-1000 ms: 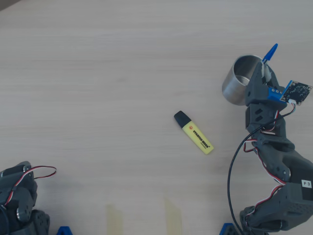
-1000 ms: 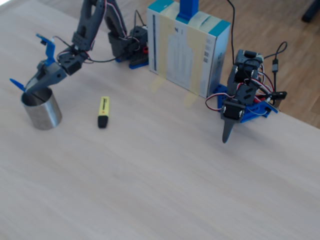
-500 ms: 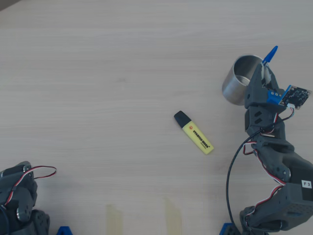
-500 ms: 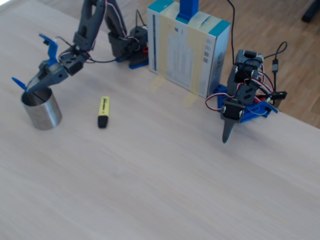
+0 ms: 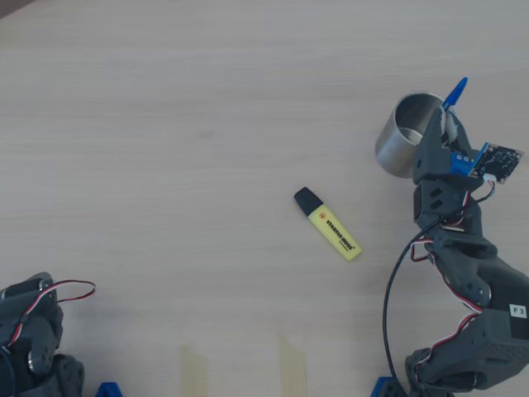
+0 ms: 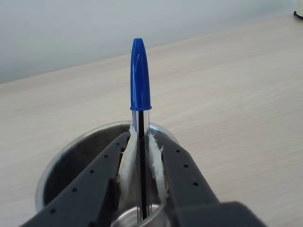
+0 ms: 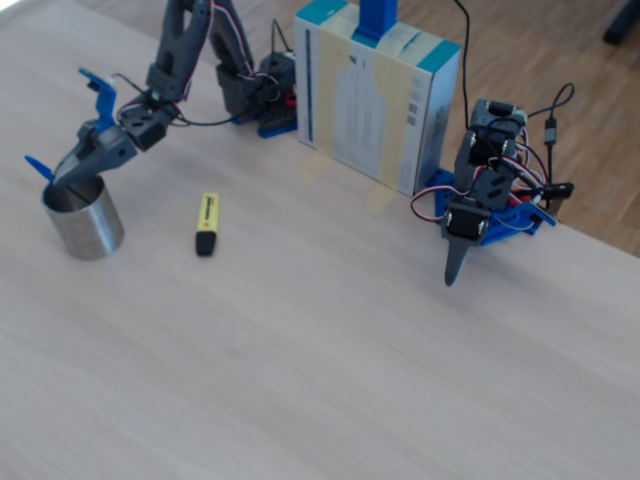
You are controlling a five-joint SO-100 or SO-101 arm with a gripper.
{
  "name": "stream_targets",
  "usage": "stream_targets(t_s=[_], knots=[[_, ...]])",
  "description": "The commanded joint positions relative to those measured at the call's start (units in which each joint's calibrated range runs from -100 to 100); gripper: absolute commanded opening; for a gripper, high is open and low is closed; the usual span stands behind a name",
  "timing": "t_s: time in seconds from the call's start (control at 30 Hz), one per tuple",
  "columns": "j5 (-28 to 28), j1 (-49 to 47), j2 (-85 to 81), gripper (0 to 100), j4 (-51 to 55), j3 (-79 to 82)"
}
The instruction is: Grab the blue pen and put it in the silver cup.
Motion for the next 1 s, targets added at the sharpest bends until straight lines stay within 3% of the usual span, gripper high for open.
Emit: stream_targets(t_s=[0.0, 0.47, 0.87, 0.97], knots=[[0.3, -0.4, -1.2, 3, 0.3, -0.5], [0.2, -1.0, -1.4, 3, 0.3, -0.7], [0.2, -1.4, -3.2, 10, 0.3, -0.7], [0.2, -1.4, -3.2, 17, 0.3, -0.7]])
